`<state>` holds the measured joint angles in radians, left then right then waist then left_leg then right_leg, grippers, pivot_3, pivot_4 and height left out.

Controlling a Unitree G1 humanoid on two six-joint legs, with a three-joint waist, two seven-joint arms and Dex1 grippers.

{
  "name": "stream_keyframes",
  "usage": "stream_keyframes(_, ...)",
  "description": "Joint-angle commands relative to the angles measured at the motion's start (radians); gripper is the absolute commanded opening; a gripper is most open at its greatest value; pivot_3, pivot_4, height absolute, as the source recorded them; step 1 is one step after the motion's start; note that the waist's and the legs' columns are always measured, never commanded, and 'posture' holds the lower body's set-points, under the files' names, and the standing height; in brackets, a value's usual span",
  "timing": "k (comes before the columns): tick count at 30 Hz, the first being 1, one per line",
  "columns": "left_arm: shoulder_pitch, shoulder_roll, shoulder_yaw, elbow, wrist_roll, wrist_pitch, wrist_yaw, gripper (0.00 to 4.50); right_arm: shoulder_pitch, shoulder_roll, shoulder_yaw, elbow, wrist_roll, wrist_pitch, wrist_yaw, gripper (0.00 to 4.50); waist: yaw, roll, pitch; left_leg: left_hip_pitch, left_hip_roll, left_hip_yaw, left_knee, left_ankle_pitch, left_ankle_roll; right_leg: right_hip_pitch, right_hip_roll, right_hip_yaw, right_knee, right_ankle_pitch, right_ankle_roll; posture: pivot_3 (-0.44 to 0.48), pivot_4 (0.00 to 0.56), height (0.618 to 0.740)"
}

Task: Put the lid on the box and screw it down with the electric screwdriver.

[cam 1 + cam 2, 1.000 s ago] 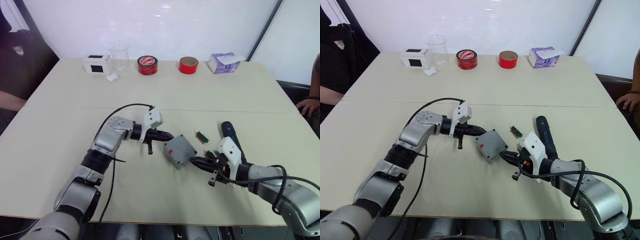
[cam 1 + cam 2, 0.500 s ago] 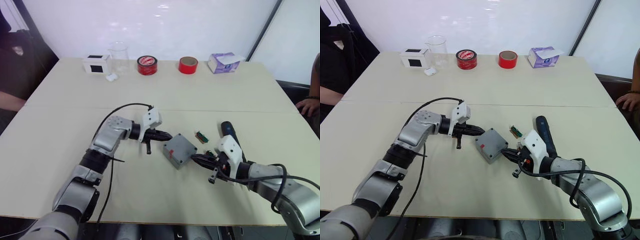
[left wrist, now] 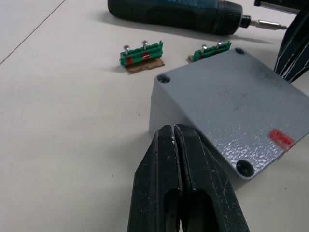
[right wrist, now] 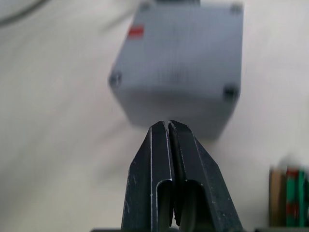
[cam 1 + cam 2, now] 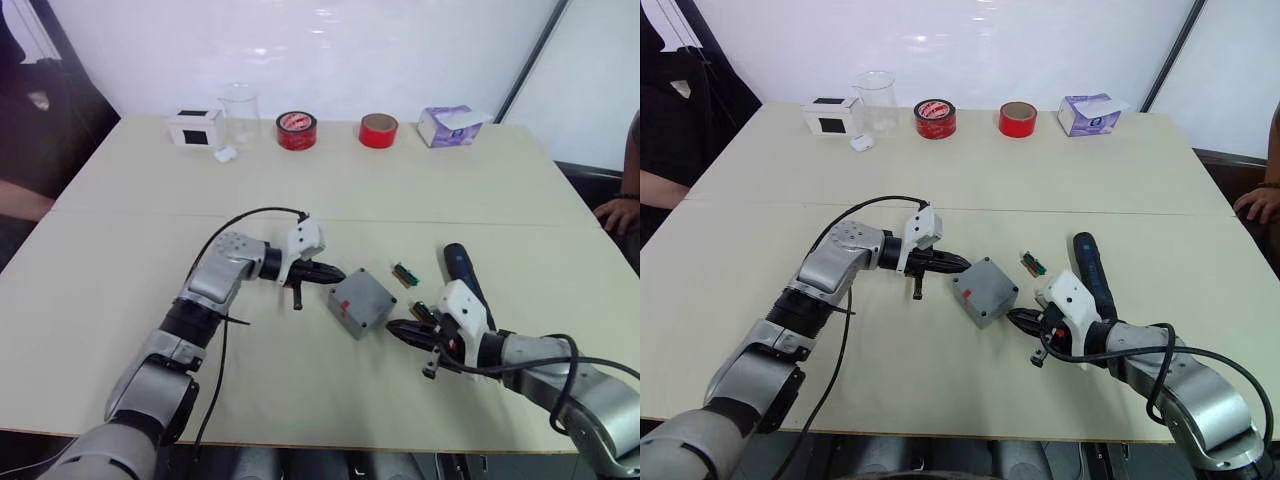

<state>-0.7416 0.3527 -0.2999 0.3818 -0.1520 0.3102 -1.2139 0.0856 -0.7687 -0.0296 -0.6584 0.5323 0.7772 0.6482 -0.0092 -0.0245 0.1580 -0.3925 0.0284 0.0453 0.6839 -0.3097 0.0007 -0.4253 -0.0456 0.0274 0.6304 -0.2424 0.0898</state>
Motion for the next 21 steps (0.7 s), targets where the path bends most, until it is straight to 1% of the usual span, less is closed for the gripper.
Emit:
stream_keyframes(1, -0.003, 0.009, 0.010, 0.006, 0.013, -0.037, 0.010, 0.00, -0.006, -0.003, 0.007, -0.008, -0.046, -0.056, -0.003, 0.05, -0.001, 0.000, 0.000, 0.000, 0.000, 0.000, 0.000, 0.000, 0.000, 0.000, 0.000, 0.000, 0.000, 0.000, 0.000, 0.000, 0.150, 0.740)
stream_keyframes(4, 0.013, 0.008, -0.003, 0.014, 0.027, -0.053, 0.009, 0.00, -0.038, 0.018, 0.032, 0.014, -0.067, -0.059, -0.018, 0.05, -0.001, 0.000, 0.000, 0.000, 0.000, 0.000, 0.000, 0.000, 0.000, 0.000, 0.000, 0.000, 0.001, 0.000, 0.000, 0.000, 0.150, 0.740)
stream_keyframes(10, 0.071, 0.019, -0.042, -0.053, 0.034, -0.031, -0.028, 0.00, -0.111, 0.061, 0.131, 0.079, -0.160, -0.068, -0.063, 0.05, -0.001, 0.000, 0.000, 0.001, 0.000, 0.000, 0.000, 0.000, 0.000, 0.000, 0.000, 0.000, 0.001, 0.000, 0.000, 0.000, 0.150, 0.740)
stream_keyframes(16, 0.106, 0.065, -0.035, -0.137, 0.008, 0.021, -0.064, 0.00, -0.187, 0.118, 0.166, 0.093, -0.148, -0.049, -0.044, 0.05, -0.002, 0.000, 0.000, 0.001, 0.000, 0.000, 0.000, 0.000, 0.000, 0.000, 0.000, 0.000, 0.001, 0.000, 0.000, 0.000, 0.150, 0.740)
stream_keyframes(21, 0.124, 0.086, -0.022, -0.194, -0.008, 0.061, -0.068, 0.00, -0.228, 0.134, 0.197, 0.112, -0.149, -0.039, -0.013, 0.05, -0.002, 0.000, 0.000, 0.001, 0.001, 0.000, 0.000, 0.000, 0.000, 0.000, 0.001, 0.000, 0.002, 0.000, 0.000, 0.000, 0.150, 0.740)
